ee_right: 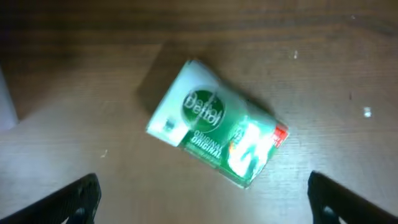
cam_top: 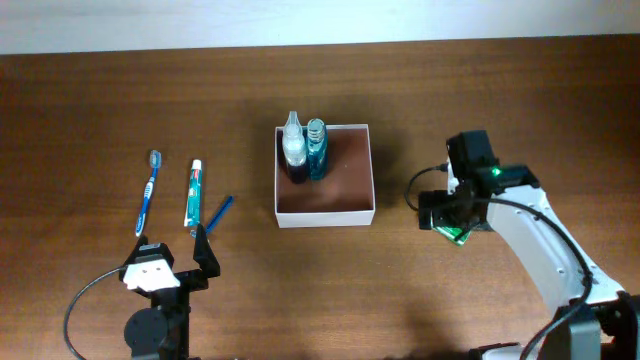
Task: Pack container
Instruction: 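Move right gripper to the green Dettol soap bar and grasp it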
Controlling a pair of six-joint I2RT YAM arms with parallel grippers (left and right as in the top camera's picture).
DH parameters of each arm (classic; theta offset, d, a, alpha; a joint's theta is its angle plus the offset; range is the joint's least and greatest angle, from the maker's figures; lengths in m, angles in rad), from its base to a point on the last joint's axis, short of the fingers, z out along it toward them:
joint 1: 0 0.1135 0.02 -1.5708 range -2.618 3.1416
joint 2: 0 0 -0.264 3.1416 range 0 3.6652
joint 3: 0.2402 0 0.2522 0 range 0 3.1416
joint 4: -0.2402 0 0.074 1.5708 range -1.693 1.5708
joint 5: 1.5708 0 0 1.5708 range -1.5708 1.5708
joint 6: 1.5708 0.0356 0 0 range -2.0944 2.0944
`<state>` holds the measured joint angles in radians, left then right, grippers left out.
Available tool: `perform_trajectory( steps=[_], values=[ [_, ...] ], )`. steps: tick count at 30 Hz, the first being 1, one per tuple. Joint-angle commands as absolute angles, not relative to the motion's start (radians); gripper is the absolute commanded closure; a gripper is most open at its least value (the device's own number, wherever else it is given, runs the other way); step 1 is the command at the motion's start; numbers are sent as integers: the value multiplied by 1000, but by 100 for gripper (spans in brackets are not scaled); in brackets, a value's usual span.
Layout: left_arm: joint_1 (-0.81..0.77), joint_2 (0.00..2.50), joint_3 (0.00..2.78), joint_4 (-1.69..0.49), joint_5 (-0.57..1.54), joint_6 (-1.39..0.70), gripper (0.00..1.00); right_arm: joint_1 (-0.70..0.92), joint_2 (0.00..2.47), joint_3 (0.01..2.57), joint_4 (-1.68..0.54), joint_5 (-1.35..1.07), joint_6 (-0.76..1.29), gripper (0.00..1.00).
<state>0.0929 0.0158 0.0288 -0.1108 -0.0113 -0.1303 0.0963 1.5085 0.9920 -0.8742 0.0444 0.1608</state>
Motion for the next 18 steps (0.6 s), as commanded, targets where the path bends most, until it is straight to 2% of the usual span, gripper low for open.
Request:
perform_trajectory(
  steps=[1, 9, 18],
  values=[
    [99, 14, 23, -109, -14, -114, 1, 41, 1516, 920, -800, 38, 66, 1],
    [99, 14, 23, -109, -14, -114, 0, -35, 1534, 818, -633, 25, -76, 1],
    [99, 14, 23, -109, -14, -114, 1, -33, 1563, 805, -613, -113, -184, 1]
  ],
)
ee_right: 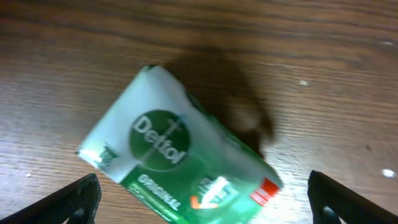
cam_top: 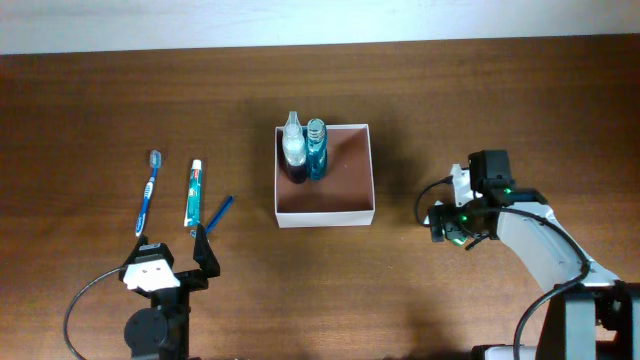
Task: Pack container
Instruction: 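Move right gripper to the green Dettol soap bar and grasp it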
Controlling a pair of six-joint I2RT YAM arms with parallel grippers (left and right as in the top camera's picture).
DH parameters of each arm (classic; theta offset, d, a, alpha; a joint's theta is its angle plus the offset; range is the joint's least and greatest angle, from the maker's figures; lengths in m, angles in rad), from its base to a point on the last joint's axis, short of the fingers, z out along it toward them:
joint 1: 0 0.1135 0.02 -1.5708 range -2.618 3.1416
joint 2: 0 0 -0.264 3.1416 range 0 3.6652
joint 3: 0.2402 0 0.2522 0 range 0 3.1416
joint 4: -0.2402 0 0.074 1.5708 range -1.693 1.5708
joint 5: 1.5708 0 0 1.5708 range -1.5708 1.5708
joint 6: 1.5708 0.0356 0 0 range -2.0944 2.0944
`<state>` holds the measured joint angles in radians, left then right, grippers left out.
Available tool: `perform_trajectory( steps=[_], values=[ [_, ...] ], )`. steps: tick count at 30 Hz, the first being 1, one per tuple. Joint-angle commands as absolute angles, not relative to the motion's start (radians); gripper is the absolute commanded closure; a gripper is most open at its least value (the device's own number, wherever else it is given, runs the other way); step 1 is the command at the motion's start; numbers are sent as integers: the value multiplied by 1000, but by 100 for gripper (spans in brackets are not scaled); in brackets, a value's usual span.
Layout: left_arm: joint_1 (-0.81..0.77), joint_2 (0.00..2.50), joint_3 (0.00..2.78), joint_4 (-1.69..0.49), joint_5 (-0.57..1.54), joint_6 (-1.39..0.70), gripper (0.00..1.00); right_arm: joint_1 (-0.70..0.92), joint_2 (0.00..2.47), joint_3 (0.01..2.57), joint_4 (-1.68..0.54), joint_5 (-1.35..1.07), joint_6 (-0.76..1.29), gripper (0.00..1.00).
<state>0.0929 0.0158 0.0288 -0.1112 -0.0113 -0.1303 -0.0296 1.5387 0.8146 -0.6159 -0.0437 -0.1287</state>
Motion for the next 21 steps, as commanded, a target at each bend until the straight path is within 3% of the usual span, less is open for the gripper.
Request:
perform_trajectory(
  steps=[1, 7, 12, 14, 21],
  values=[
    [99, 14, 23, -109, -14, -114, 0, -33, 1569, 805, -613, -126, -191, 1],
    [99, 14, 23, -109, -14, -114, 1, -33, 1617, 805, -621, -163, -202, 1],
    [99, 14, 23, -109, -15, -114, 1, -33, 1633, 805, -627, -170, -141, 14],
    [99, 14, 23, -109, -14, -114, 1, -33, 1633, 805, -615, -170, -110, 25],
    [99, 14, 23, -109, -14, -114, 1, -33, 1637, 805, -514, -169, -82, 39]
  ],
)
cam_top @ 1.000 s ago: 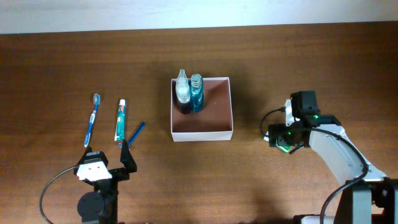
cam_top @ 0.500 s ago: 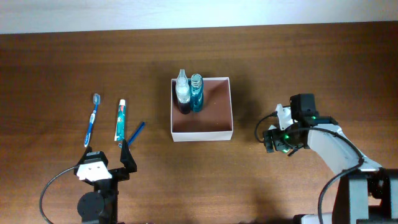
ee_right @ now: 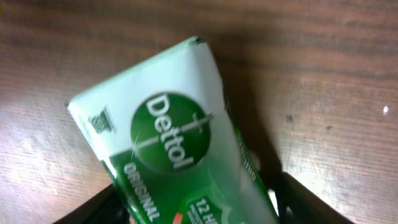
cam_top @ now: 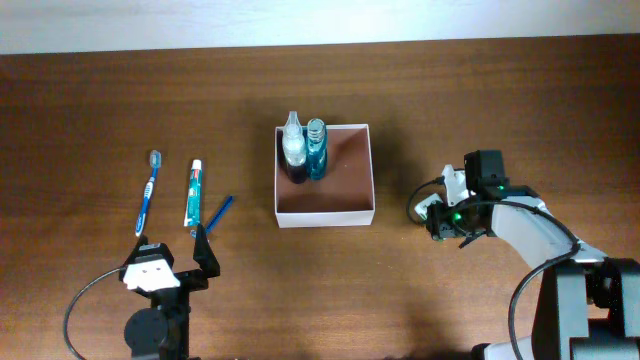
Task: Pack container
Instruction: 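Move right gripper to the green Dettol soap bar and grasp it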
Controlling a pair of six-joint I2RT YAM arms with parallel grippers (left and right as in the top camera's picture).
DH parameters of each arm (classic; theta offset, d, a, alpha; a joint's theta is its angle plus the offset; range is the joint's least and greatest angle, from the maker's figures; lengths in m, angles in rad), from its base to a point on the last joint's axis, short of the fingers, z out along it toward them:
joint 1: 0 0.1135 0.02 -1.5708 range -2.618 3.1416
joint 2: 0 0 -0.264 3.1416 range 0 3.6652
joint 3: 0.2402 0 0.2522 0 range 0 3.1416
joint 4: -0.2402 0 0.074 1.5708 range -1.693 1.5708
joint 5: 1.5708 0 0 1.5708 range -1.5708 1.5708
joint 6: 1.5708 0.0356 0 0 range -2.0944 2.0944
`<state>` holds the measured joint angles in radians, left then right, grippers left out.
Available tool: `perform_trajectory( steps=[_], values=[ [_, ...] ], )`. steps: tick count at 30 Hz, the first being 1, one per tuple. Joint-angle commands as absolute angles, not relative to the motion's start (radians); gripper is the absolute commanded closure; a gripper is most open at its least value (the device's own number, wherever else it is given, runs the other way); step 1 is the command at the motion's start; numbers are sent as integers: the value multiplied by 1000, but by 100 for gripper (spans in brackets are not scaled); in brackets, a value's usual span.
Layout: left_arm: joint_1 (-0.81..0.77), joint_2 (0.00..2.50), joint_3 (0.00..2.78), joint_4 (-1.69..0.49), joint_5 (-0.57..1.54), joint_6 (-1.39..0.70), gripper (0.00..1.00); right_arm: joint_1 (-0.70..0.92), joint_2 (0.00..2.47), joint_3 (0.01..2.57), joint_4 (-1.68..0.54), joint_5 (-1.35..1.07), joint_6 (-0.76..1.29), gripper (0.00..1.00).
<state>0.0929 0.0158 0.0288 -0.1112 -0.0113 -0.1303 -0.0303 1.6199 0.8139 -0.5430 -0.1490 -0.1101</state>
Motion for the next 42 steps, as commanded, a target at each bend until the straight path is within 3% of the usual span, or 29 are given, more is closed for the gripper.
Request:
perform_trajectory(
  steps=[1, 5, 12, 19, 23, 30, 32, 33, 36, 42],
  values=[
    [99, 14, 23, -109, -14, -114, 1, -33, 1640, 805, -507, -170, -67, 40],
    [99, 14, 23, -109, -14, -114, 1, -33, 1651, 805, -508, -169, 10, 48],
    [99, 14, 23, -109, -14, -114, 1, -33, 1679, 805, -511, -157, 136, 47],
    [99, 14, 23, -109, -14, -114, 1, -33, 1684, 805, -412, -96, 29, 9],
    [99, 14, 23, -109, -14, -114, 1, -33, 1684, 805, -361, -96, -53, 6],
    [99, 14, 23, -109, -14, -114, 1, -33, 1684, 805, -374, -97, -153, 22],
    [99, 14, 23, -109, -14, -114, 1, -33, 1684, 805, -386, -97, -153, 33],
    [99, 14, 23, -109, -14, -114, 1, -33, 1684, 805, -393, -97, -149, 45],
    [99, 14, 23, -109, -15, -114, 1, -33, 1684, 805, -397, -97, -149, 61],
    [99, 14, 23, -109, -14, -114, 1, -33, 1684, 813, -406, -98, -114, 62]
  ],
)
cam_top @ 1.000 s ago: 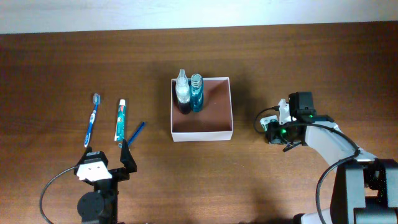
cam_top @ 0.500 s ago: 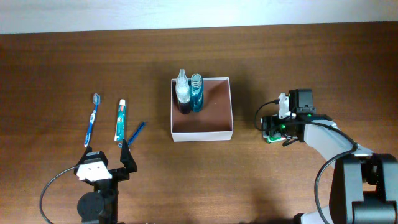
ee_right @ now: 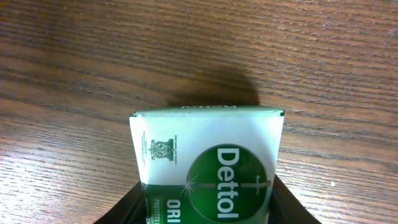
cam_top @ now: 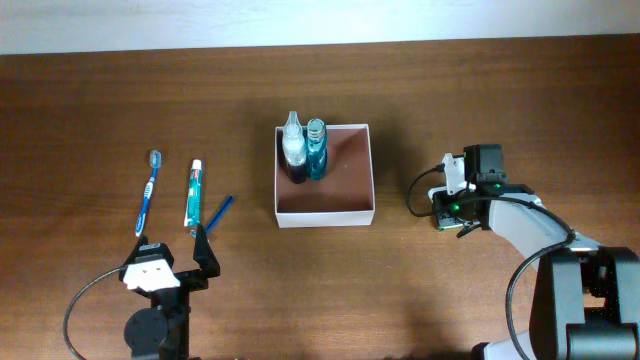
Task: Pack container
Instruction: 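Move right gripper to the green Dettol soap bar and grasp it, then lower the Dettol bar into the box front-right and release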
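Note:
A green and white Dettol soap bar (ee_right: 205,155) lies lengthwise between the black fingers (ee_right: 134,208) of my right gripper (ee_right: 207,205), which is shut on its long sides. In the overhead view the right gripper (cam_top: 450,205) is right of the white container (cam_top: 372,170) and hides most of the soap. Whether the soap is off the wood cannot be told. Two bottles (cam_top: 293,148) (cam_top: 316,148) stand in the container's far left corner. My left gripper (cam_top: 170,250) stands open at the front left, holding nothing.
A blue toothbrush (cam_top: 148,192), a toothpaste tube (cam_top: 193,193) and a short blue stick (cam_top: 220,212) lie on the table left of the container, just beyond the left gripper. The right arm's cable (cam_top: 418,190) loops between the container and the right gripper.
The soap was tilted between the right fingers; now it sits square between them with both fingers against its sides. The gripper has shifted slightly towards the table's far side. The left arm is unchanged.
My right gripper was wide open high above the soap lying askew on the table. It was then lower, with the soap larger in view. Then the fingers flanked the tilted bar, and now they are shut on it.

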Controlling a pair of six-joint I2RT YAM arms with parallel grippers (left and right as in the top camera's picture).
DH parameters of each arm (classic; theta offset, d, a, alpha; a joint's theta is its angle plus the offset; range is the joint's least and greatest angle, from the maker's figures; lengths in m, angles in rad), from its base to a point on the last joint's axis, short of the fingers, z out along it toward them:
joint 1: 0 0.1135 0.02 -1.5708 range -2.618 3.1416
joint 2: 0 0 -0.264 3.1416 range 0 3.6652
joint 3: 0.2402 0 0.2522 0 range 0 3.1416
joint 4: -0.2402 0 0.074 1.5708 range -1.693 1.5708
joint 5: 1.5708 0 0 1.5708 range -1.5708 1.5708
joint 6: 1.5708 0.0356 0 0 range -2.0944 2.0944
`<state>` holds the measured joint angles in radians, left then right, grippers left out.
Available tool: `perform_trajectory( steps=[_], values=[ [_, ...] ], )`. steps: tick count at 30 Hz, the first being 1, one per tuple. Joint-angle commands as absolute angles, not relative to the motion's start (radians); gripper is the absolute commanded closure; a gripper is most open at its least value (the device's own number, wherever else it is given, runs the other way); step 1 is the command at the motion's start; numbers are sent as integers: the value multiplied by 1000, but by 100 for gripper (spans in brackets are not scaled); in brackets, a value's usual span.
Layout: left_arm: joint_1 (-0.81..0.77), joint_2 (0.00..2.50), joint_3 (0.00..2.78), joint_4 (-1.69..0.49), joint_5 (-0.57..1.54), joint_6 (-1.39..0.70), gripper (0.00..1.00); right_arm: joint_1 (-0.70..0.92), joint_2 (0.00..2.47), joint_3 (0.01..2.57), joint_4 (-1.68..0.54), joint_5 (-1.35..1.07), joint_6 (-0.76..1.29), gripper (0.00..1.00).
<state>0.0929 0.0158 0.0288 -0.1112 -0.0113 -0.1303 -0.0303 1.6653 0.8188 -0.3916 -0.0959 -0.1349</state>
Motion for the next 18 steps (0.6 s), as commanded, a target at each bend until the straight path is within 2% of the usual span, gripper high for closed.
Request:
perform_trajectory(
  steps=[1, 9, 15, 18],
  values=[
    [99, 14, 23, -109, -14, -114, 0, -33, 1684, 820, -413, -97, -110, 63],
    [99, 14, 23, -109, -14, -114, 1, -33, 1684, 1046, -654, -144, 17, 63],
    [99, 14, 23, -109, -14, -114, 1, -33, 1684, 1246, -817, -357, 66, 63],
    [99, 14, 23, -109, -14, -114, 1, -30, 1684, 1320, -844, -543, 66, 64]
  ],
)
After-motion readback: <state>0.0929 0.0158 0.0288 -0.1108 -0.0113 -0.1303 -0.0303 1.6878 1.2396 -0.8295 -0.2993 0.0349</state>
